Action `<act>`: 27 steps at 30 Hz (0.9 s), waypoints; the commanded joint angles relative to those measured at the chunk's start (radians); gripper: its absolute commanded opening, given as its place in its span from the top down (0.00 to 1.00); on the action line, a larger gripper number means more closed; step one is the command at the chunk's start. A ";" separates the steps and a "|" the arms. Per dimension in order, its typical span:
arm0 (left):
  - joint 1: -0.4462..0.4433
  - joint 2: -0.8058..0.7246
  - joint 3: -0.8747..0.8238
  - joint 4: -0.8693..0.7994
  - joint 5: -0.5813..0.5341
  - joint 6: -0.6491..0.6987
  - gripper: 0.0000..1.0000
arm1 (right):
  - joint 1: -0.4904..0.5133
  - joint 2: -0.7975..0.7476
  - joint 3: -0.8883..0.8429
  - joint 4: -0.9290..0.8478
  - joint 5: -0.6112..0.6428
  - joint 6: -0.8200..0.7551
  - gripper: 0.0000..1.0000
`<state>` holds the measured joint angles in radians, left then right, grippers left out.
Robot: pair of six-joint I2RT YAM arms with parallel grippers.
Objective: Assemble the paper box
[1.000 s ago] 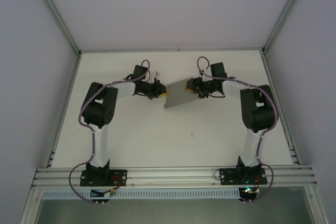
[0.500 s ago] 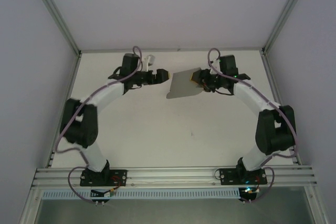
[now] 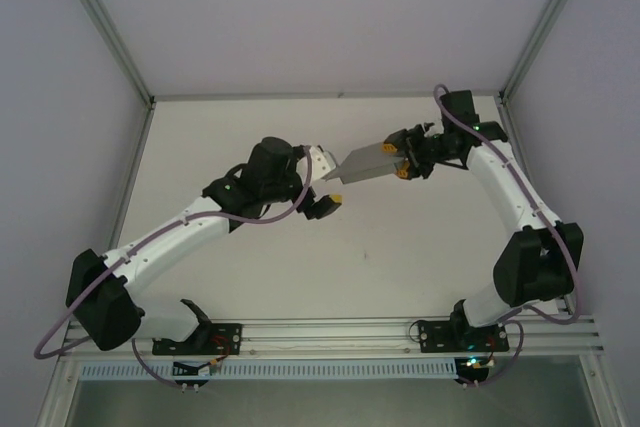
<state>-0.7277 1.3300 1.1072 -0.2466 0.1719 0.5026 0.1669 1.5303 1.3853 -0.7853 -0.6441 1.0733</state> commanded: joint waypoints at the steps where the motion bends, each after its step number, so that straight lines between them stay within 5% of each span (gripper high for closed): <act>1: -0.029 0.015 -0.004 -0.012 -0.056 0.109 0.00 | 0.001 -0.022 -0.006 -0.025 -0.140 0.158 0.50; 16: -0.047 0.164 0.039 0.157 -0.132 0.160 0.01 | 0.003 -0.018 -0.017 -0.114 -0.213 0.153 0.50; 27: -0.049 0.189 0.075 0.109 -0.107 0.237 0.48 | 0.004 -0.006 0.001 -0.159 -0.251 0.117 0.49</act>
<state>-0.7685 1.5120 1.1473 -0.1345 0.0727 0.7025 0.1627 1.5280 1.3602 -0.8848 -0.8356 1.2148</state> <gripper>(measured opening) 0.545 0.506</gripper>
